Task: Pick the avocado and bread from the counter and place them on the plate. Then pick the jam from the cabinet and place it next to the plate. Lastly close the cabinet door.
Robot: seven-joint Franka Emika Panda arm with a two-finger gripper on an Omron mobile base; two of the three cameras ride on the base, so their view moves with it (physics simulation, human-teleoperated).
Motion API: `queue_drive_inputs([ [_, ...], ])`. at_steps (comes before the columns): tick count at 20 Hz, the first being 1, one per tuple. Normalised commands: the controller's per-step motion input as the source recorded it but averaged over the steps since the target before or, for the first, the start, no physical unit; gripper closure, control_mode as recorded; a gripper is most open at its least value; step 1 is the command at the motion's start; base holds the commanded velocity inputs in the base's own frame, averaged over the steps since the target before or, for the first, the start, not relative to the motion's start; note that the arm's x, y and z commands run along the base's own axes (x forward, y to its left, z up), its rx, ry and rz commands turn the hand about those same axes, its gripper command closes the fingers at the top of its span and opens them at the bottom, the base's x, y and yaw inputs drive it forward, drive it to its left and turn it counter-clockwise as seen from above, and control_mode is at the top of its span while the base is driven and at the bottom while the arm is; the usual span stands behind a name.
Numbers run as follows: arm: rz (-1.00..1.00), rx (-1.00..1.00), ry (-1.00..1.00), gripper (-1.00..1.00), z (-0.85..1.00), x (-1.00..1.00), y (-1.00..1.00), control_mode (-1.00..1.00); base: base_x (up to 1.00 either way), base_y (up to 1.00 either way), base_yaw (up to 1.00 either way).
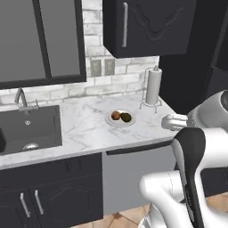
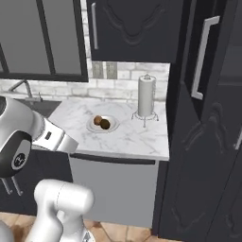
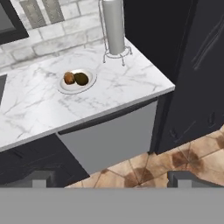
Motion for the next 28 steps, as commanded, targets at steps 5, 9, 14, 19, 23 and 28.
queue_drive_inputs([
  [5, 0.00, 0.00, 0.00, -1.00, 0.00, 0.00, 0.00, 1.00, -0.42, -0.47, -0.20],
  [9, 0.00, 0.00, 0.00, -1.00, 0.00, 0.00, 0.00, 1.00, -0.37, -0.47, -0.20],
  [14, 0.00, 0.00, 0.00, -1.00, 0.00, 0.00, 0.00, 1.00, -0.27, -0.47, -0.19],
  [19, 0.00, 0.00, 0.00, -1.00, 0.00, 0.00, 0.00, 1.00, -0.14, -0.52, -0.14],
  [23, 0.00, 0.00, 0.00, -1.00, 0.00, 0.00, 0.00, 1.00, -0.01, -0.57, -0.08],
  [28, 0.00, 0.00, 0.00, -1.00, 0.00, 0.00, 0.00, 1.00, 0.00, -0.58, -0.05],
])
